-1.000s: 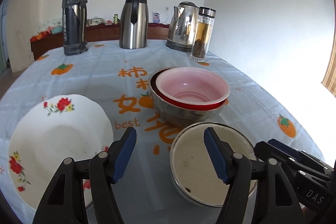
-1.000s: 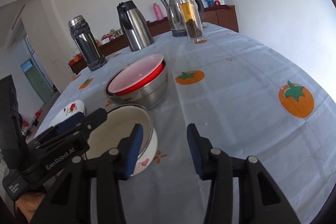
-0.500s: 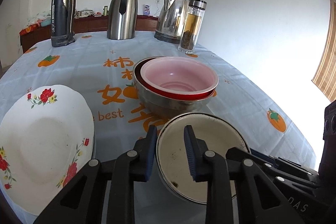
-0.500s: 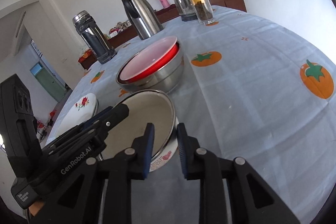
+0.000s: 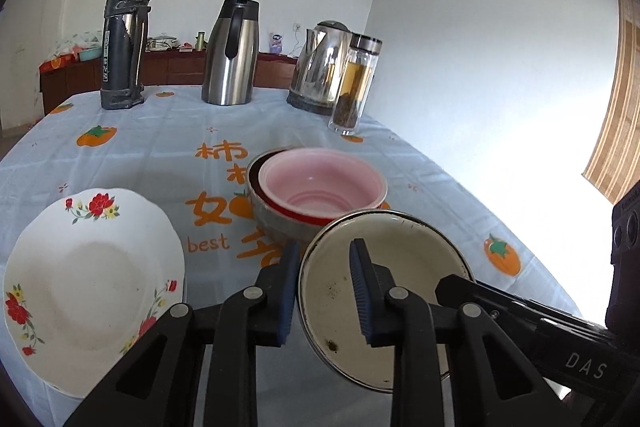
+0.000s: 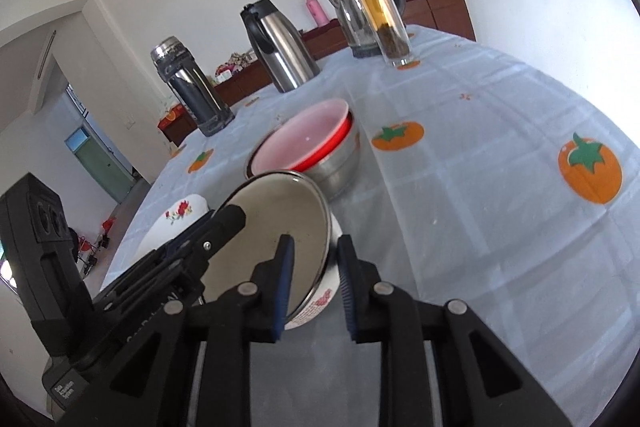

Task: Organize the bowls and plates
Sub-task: 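Close the left gripper on the enamel bowl rim and lift, then lower the enamel bowl into the nested bowls and open the left gripper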

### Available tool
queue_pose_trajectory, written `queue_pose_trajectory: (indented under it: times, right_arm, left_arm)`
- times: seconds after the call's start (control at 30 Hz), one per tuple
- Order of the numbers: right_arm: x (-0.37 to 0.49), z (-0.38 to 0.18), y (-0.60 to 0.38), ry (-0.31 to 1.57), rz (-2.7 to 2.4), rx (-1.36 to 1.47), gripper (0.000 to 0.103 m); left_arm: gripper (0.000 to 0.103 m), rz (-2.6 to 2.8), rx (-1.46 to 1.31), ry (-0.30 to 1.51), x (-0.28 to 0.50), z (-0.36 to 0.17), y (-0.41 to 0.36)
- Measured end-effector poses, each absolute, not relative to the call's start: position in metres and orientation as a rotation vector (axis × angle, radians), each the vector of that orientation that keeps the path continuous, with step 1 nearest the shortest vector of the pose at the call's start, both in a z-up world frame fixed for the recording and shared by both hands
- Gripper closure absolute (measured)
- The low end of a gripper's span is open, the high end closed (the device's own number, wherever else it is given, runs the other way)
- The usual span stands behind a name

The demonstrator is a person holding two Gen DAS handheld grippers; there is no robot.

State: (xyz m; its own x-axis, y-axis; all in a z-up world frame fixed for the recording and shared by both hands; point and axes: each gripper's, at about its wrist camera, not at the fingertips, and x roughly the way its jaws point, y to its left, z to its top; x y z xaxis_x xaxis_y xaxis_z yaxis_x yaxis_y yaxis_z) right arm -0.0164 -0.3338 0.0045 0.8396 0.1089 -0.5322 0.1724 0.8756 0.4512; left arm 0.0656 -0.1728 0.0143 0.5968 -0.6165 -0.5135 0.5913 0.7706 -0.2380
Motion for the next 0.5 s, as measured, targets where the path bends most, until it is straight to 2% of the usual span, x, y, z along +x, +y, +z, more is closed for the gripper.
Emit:
queue_pose_trajectory:
  times: [0.5]
  right_arm:
    - [0.034,0.069,-0.345,0.449,-0.038,0.404,0.081]
  left_arm:
    - [0.075,-0.657,-0.134,0.520,0.113,0.066,-0.189]
